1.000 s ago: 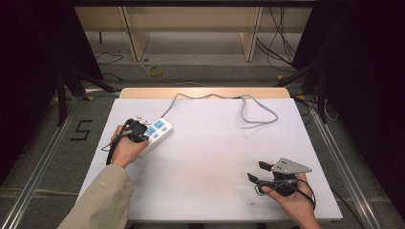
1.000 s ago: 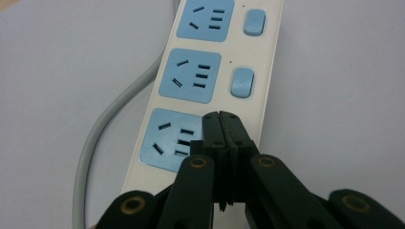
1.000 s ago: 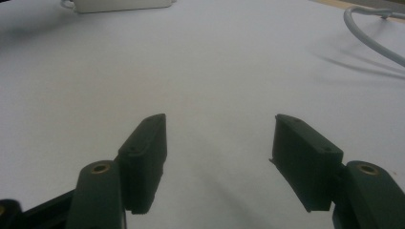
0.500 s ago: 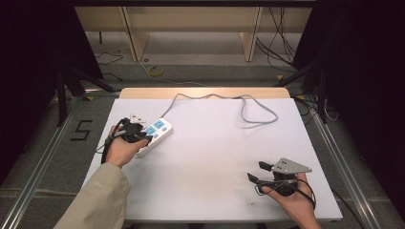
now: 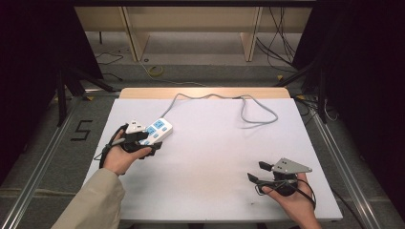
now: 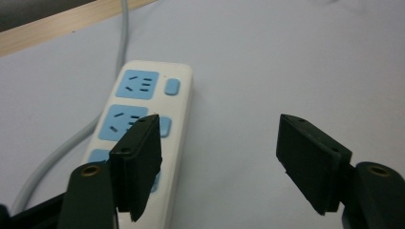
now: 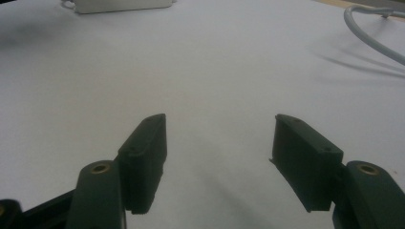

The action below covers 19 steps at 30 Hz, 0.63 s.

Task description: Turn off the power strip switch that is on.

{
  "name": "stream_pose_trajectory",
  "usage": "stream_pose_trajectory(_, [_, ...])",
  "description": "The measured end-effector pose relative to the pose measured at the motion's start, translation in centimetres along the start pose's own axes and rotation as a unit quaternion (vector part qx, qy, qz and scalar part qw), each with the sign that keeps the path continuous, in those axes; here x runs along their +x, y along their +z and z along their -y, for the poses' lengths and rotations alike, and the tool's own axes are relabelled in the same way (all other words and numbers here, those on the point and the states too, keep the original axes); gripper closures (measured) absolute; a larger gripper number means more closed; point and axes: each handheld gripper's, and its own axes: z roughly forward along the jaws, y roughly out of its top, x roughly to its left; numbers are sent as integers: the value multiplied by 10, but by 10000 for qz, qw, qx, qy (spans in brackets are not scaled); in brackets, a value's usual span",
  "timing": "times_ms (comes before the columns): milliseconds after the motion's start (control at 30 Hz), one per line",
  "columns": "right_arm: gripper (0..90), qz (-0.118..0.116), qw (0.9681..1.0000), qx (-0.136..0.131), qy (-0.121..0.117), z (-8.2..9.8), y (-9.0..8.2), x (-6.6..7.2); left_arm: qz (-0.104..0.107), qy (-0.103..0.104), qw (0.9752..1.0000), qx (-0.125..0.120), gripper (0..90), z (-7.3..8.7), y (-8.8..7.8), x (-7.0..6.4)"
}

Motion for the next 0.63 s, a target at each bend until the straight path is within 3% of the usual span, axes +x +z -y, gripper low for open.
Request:
stream_pose_trajectory(233, [374, -31, 10000, 13, -16, 0, 0, 1, 290, 353, 9983, -360, 269, 14, -13, -18])
stream_pose_trajectory(333, [374, -43, 10000, 8, -26, 0, 0, 1, 344, 404, 9974, -491, 266, 21, -17, -24])
stream_pose_trajectory(633, [374, -55, 10000, -3, -41, 0, 1, 1, 343, 581, 9967, -450, 250, 33, -20, -36])
